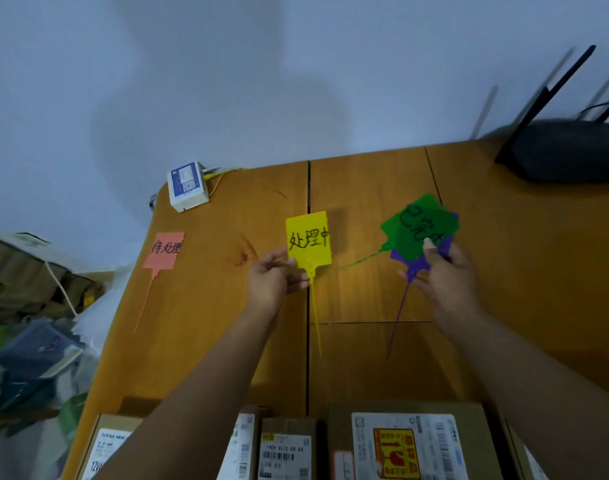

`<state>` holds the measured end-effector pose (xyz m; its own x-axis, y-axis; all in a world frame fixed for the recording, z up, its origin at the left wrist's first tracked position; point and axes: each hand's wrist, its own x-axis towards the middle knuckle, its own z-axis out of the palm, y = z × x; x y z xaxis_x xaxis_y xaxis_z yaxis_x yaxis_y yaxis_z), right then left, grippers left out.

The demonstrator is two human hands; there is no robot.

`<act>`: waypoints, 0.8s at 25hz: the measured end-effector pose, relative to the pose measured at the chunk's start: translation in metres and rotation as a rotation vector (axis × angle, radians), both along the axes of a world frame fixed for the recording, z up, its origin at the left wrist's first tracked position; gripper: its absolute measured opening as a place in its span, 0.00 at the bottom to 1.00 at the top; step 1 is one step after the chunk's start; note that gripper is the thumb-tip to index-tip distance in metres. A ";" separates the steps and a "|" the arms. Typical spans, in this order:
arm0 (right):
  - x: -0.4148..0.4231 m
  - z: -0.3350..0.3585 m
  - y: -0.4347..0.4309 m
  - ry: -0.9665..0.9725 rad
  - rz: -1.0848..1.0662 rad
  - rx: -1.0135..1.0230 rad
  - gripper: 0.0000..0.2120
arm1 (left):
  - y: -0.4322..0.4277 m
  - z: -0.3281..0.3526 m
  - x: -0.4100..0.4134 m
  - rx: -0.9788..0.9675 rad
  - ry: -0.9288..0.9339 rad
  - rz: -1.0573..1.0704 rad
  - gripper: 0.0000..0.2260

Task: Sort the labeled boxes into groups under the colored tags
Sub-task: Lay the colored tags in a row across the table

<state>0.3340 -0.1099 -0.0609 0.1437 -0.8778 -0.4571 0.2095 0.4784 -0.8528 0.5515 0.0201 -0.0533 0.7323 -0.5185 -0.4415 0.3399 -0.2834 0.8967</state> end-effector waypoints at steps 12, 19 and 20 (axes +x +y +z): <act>-0.023 -0.028 -0.007 0.118 0.168 -0.025 0.06 | -0.033 -0.056 0.043 0.598 -0.966 -0.409 0.26; -0.022 -0.023 0.003 0.121 0.221 -0.051 0.06 | -0.006 -0.079 0.017 0.614 -1.248 -0.744 0.23; -0.022 -0.021 0.004 0.121 0.237 -0.054 0.06 | -0.005 -0.081 0.013 0.634 -1.259 -0.729 0.24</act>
<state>0.3121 -0.1059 -0.0819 0.2950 -0.8496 -0.4373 -0.0081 0.4554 -0.8902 0.5641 0.0153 -0.1338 0.4682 -0.8826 -0.0422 -0.8678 -0.4683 0.1661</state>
